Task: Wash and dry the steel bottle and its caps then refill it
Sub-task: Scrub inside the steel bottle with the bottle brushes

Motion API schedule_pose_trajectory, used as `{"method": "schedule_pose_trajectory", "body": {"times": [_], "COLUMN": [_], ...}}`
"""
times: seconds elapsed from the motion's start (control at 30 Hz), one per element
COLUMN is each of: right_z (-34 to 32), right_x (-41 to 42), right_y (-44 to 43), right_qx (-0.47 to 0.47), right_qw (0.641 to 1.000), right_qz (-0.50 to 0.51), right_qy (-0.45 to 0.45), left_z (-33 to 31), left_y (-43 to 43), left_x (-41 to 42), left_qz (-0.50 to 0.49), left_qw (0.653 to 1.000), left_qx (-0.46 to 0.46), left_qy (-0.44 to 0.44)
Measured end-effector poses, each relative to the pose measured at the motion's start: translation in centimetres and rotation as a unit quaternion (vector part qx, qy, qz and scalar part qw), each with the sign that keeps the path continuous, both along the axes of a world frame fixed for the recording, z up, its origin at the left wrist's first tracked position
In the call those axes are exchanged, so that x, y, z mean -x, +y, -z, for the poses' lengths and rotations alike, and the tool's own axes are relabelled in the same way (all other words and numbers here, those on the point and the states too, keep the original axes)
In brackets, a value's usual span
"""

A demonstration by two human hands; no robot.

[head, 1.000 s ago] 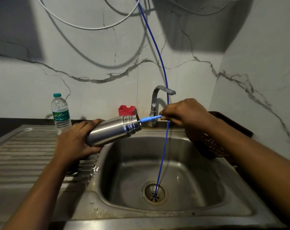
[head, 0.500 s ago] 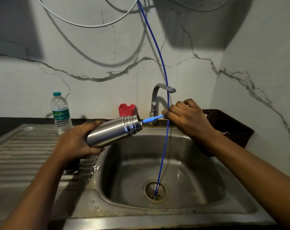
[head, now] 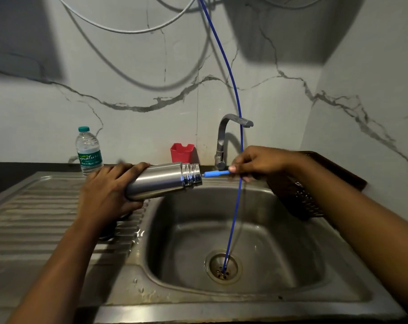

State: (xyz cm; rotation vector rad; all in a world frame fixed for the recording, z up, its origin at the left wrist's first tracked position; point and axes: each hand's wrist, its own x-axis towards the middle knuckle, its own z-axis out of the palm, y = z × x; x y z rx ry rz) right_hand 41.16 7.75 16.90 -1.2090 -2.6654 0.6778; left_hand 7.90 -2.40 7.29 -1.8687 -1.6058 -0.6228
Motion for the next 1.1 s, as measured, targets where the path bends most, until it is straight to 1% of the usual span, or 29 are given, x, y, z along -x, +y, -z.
{"method": "schedule_pose_trajectory", "body": {"times": [0.03, 0.07, 0.1, 0.13, 0.17, 0.2, 0.27, 0.3, 0.33, 0.4, 0.43, 0.47, 0.5, 0.53, 0.57, 0.6, 0.63, 0.67, 0.7, 0.73, 0.77, 0.8, 0.83, 0.87, 0.93, 0.97, 1.0, 1.07, 1.1], "right_z": [0.5, 1.5, 2.5, 3.4, 3.9, 4.2, 3.6, 2.9, 1.9, -0.1, -1.0, -1.7, -2.2, -2.4, -2.4, -2.1, -1.5, -0.7, 0.1, 1.2, 2.3, 3.1, 3.7, 3.8, 3.2, 2.6, 1.7, -0.4, -1.4], "right_x": [0.1, 0.1, 0.0, -0.1, -0.1, -0.2, 0.1, 0.6, 1.1, 1.4, 1.2, 1.0, 0.8, 0.6, 0.6, 0.7, 0.8, 0.9, 0.7, 0.4, 0.2, 0.1, 0.2, 0.3, 0.6, 0.9, 1.1, 1.2, 1.1], "right_y": [-0.4, -0.5, -0.7, -1.1, -1.2, -0.8, -0.7, -1.1, -1.4, -1.0, -0.5, 0.1, 0.5, 0.8, 0.8, 0.5, 0.0, -0.5, -0.7, -0.8, -0.9, -0.9, -0.9, -0.7, -0.8, -1.1, -1.5, -1.5, -1.2], "right_qx": [-0.210, -0.422, -0.577, -0.663, -0.705, -0.721, -0.687, -0.650, -0.579, -0.307, -0.126, 0.031, 0.137, 0.180, 0.177, 0.126, 0.024, -0.135, -0.327, -0.498, -0.615, -0.681, -0.710, -0.715, -0.678, -0.646, -0.586, -0.342, -0.182], "right_qw": [0.977, 0.903, 0.813, 0.744, 0.704, 0.688, 0.722, 0.757, 0.812, 0.949, 0.991, 0.999, 0.990, 0.983, 0.984, 0.992, 1.000, 0.990, 0.943, 0.864, 0.784, 0.727, 0.698, 0.693, 0.730, 0.759, 0.806, 0.936, 0.980], "right_qz": [-0.010, -0.019, -0.031, -0.042, -0.053, -0.061, -0.063, -0.053, -0.040, -0.033, -0.035, -0.022, -0.001, 0.015, 0.019, 0.012, -0.002, -0.016, -0.027, -0.042, -0.053, -0.064, -0.071, -0.077, -0.079, -0.074, -0.072, -0.071, -0.076], "right_qy": [-0.043, -0.075, -0.075, -0.070, -0.062, -0.058, -0.053, -0.051, -0.059, -0.061, -0.040, -0.022, -0.013, -0.012, -0.015, -0.017, -0.018, -0.029, -0.044, -0.058, -0.063, -0.063, -0.060, -0.053, -0.035, -0.037, -0.043, -0.047, -0.027], "left_z": [0.0, -0.1, -0.1, -0.2, -0.2, -0.2, 0.0, 0.1, 0.2, 0.2, 0.2, 0.1, 0.1, 0.0, 0.0, -0.1, -0.1, 0.0, 0.0, -0.1, -0.2, -0.2, -0.3, -0.3, -0.5, -0.5, -0.4, -0.3, -0.3], "left_y": [0.0, 0.1, 0.1, 0.1, 0.1, 0.1, 0.2, 0.2, 0.3, 0.3, 0.3, 0.3, 0.2, 0.1, 0.1, 0.1, 0.1, 0.1, 0.1, 0.1, 0.1, 0.1, 0.0, -0.1, -0.2, -0.2, -0.2, 0.0, -0.1], "left_x": [0.2, 0.3, 0.3, 0.2, 0.1, 0.0, 0.1, 0.2, 0.2, 0.1, -0.1, -0.4, -0.7, -0.8, -0.9, -0.8, -0.7, -0.5, -0.4, -0.4, -0.4, -0.4, -0.5, -0.4, -0.5, -0.5, -0.5, -0.8, -1.0], "left_qz": [0.002, 0.011, 0.026, 0.043, 0.059, 0.069, 0.065, 0.058, 0.049, 0.032, 0.027, 0.025, 0.024, 0.021, 0.018, 0.014, 0.011, 0.009, 0.007, 0.007, 0.009, 0.014, 0.020, 0.024, 0.027, 0.026, 0.023, 0.018, 0.020], "left_qw": [1.000, 0.999, 0.997, 0.995, 0.993, 0.991, 0.991, 0.992, 0.994, 0.998, 0.999, 1.000, 1.000, 1.000, 1.000, 1.000, 1.000, 1.000, 1.000, 1.000, 0.999, 0.999, 0.998, 0.997, 0.997, 0.997, 0.998, 0.999, 0.999], "left_qx": [0.019, 0.033, 0.042, 0.050, 0.054, 0.057, 0.054, 0.047, 0.039, 0.023, 0.011, 0.000, -0.009, -0.015, -0.017, -0.015, -0.010, -0.004, 0.001, 0.004, 0.009, 0.016, 0.022, 0.026, 0.023, 0.017, 0.012, -0.004, -0.018], "left_qy": [-0.020, -0.041, -0.060, -0.076, -0.089, -0.099, -0.107, -0.102, -0.091, -0.053, -0.031, -0.014, -0.005, 0.000, 0.002, 0.003, 0.000, -0.006, -0.014, -0.025, -0.036, -0.046, -0.055, -0.063, -0.072, -0.069, -0.061, -0.042, -0.032]}}
